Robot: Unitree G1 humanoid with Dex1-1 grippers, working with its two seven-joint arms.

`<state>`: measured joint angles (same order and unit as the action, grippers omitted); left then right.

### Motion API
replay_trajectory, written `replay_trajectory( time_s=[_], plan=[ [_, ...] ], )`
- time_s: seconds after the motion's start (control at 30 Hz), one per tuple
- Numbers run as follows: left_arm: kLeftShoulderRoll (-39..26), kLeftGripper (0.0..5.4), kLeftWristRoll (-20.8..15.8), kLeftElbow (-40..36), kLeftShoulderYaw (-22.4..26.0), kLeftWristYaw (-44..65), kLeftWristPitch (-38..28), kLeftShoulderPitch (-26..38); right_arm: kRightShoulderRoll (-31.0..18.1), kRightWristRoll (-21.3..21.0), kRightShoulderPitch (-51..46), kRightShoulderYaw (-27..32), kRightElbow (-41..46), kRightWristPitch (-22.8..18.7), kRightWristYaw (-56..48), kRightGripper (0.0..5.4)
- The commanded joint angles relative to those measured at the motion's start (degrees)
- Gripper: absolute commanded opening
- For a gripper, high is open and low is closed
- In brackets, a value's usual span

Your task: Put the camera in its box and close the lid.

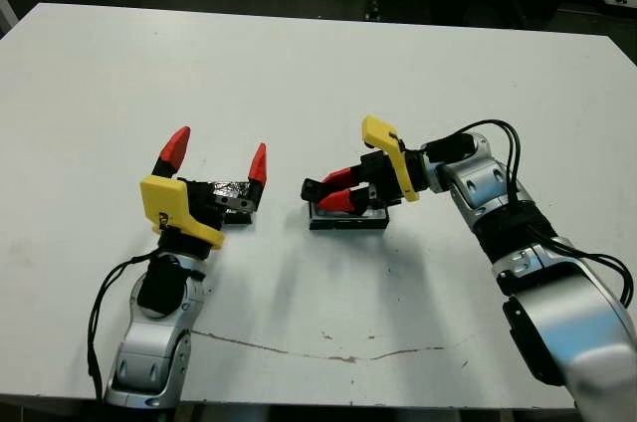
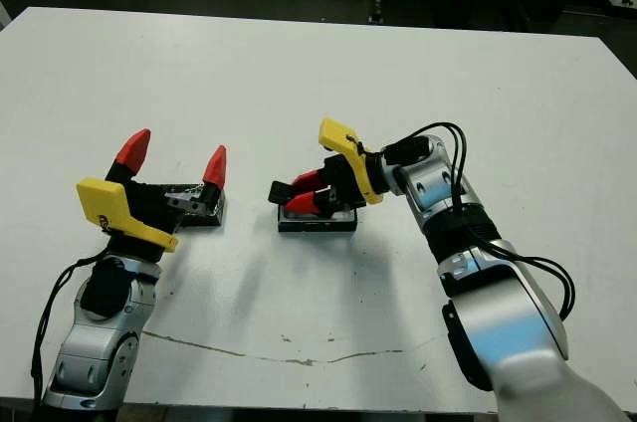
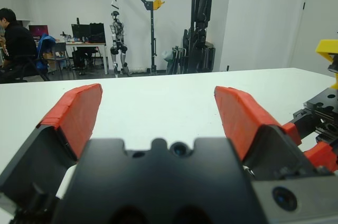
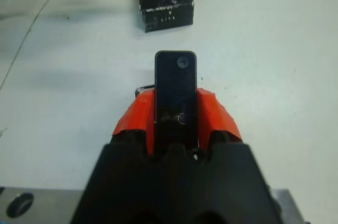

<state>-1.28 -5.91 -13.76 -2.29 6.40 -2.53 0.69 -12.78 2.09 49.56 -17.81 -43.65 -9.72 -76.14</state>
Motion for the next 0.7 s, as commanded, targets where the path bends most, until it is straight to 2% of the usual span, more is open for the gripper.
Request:
replay_trajectory(
  time_s=[0.03,0.17,0.4,0.7],
  plan=[
    [-0.26,5.4,-0.21,0.31,0.1,0.48,0.17,-0.45,-0.8,-0.21,-0.58,0.06,-1.5,0.13,-1.1,1.67],
    [-0.18,5.4,0.71,-0.06,-0.06,-0.29,0.48,-0.51,-1.54,-0.65,-1.12,-0.39,-1.61,0.87,-2.01,1.67],
    [-0.08,5.4,0.07,0.28,0.07,0.16,0.27,-0.36,-4.08,-0.89,-2.43,-0.21,-0.18,2.48,-2.49,1.67],
    [-0.56,5.4,1.3,0.04,0.01,-0.15,0.34,-0.19,-7.69,-0.87,-3.01,0.07,2.92,-0.45,-2.93,1.67]
  ],
)
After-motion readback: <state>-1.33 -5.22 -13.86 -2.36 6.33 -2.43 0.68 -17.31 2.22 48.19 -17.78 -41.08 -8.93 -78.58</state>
